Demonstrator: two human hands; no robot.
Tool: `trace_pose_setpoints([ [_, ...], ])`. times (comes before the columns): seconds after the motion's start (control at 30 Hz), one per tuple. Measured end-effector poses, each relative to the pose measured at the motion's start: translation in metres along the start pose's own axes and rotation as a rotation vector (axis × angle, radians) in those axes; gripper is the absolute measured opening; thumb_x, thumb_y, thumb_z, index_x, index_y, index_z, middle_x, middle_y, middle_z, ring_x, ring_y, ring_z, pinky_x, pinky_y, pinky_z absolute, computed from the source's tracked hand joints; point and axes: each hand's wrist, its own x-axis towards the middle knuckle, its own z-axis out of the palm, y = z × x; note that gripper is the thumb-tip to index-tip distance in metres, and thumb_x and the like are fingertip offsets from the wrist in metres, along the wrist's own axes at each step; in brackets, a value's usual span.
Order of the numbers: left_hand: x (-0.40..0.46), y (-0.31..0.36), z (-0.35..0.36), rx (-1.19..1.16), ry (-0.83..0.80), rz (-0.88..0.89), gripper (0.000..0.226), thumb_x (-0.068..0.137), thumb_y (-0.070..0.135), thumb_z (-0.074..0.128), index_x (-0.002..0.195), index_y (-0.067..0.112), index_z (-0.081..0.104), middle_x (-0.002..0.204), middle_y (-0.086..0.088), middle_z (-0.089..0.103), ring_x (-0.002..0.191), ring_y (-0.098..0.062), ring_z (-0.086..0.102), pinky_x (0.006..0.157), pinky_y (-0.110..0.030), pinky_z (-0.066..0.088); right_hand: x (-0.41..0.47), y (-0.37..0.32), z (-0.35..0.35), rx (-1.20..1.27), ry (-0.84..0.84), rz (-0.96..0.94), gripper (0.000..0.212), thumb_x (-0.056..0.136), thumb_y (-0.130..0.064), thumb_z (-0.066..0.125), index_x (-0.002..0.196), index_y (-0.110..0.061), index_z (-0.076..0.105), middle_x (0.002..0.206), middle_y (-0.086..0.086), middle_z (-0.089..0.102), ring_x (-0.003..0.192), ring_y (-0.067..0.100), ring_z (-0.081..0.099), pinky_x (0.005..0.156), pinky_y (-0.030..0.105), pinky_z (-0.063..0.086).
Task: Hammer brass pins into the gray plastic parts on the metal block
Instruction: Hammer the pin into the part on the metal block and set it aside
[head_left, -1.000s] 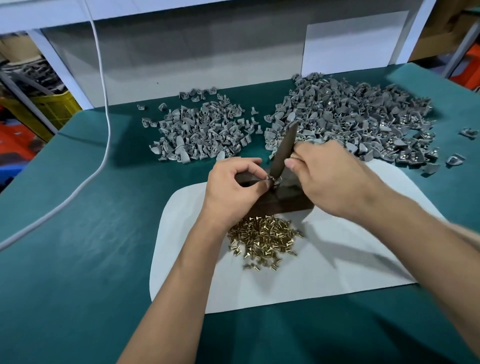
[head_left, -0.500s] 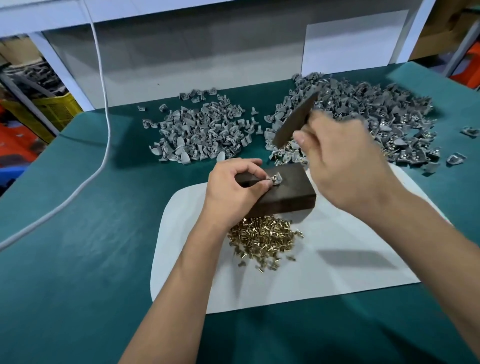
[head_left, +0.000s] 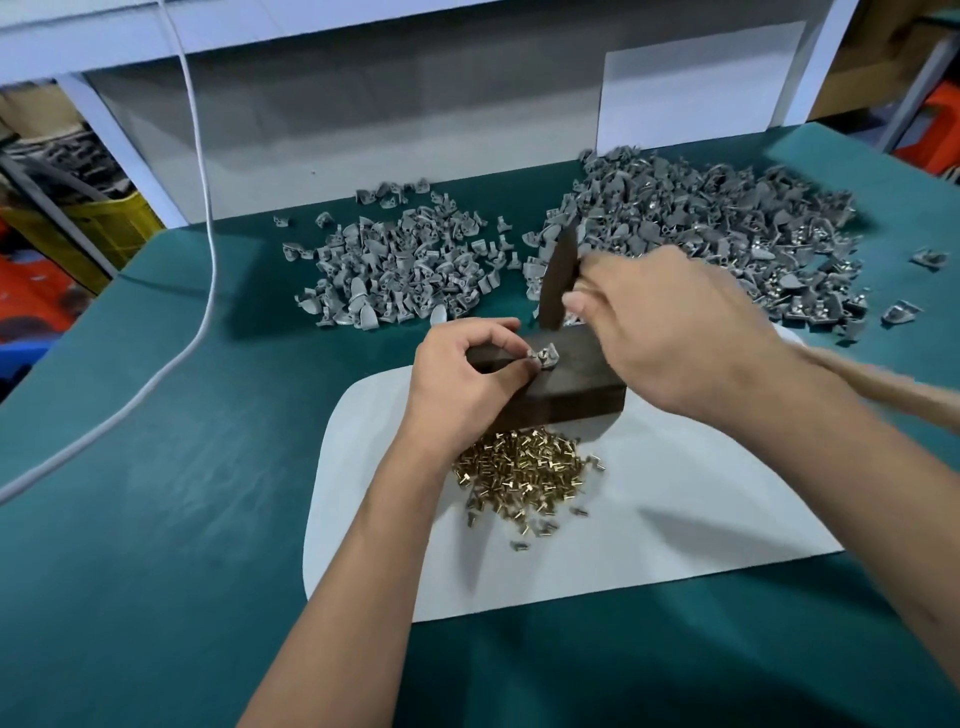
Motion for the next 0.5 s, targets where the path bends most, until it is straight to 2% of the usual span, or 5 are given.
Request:
trace_pose_setpoints([
  [0.07,0.002,-0.002,0.0,0.003,0.004,0.004,0.012,0.079,0.008,0.085,0.079,0.019,0.078,0.115,0.004,0.074,0.108,-0.007,0.069,0.103,-0.042,0.052,-0.004,-0.004,0.003,0.111,0.136,-0.004,0.017,0.106,-0.039,0.04,0.096,-0.026,0.046,0.066,0.0,0.052,0.055,0.027,0.047,0.053,0.032,0.035],
  [0.13,0.002,-0.001,0.001,-0.012,-0.001,0.006,0.011,0.079,0.007,0.085,0.08,0.015,0.078,0.115,-0.001,0.074,0.106,-0.013,0.071,0.101,-0.045,0.054,-0.007,-0.009,0.013,0.039,-0.045,0.01,0.018,0.108,-0.038,0.04,0.099,-0.024,0.047,0.074,0.005,0.058,0.063,0.03,0.054,0.056,0.035,0.042],
  [0.2,0.001,0.0,0.001,-0.01,-0.003,0.014,0.01,0.079,0.005,0.085,0.08,0.012,0.077,0.115,-0.003,0.075,0.103,-0.015,0.073,0.1,-0.046,0.055,-0.007,-0.008,0.013,-0.04,-0.188,0.045,0.022,0.107,-0.041,0.039,0.102,-0.023,0.051,0.085,0.007,0.06,0.081,0.037,0.061,0.069,0.041,0.048],
  [0.37,0.002,0.001,-0.001,0.003,0.003,0.006,0.012,0.079,0.007,0.085,0.078,0.018,0.078,0.114,0.001,0.074,0.106,-0.006,0.07,0.102,-0.039,0.054,-0.004,-0.005,0.002,0.099,0.104,-0.015,0.02,0.105,-0.042,0.041,0.102,-0.025,0.052,0.078,0.009,0.064,0.066,0.036,0.057,0.061,0.039,0.048],
  [0.5,0.0,0.002,0.0,0.005,0.008,0.033,0.016,0.079,0.004,0.084,0.078,0.017,0.075,0.114,-0.003,0.074,0.1,-0.012,0.073,0.098,-0.04,0.056,-0.002,-0.012,0.017,-0.015,-0.165,0.058,0.018,0.107,-0.041,0.041,0.095,-0.027,0.046,0.085,0.006,0.06,0.073,0.032,0.05,0.065,0.037,0.039],
])
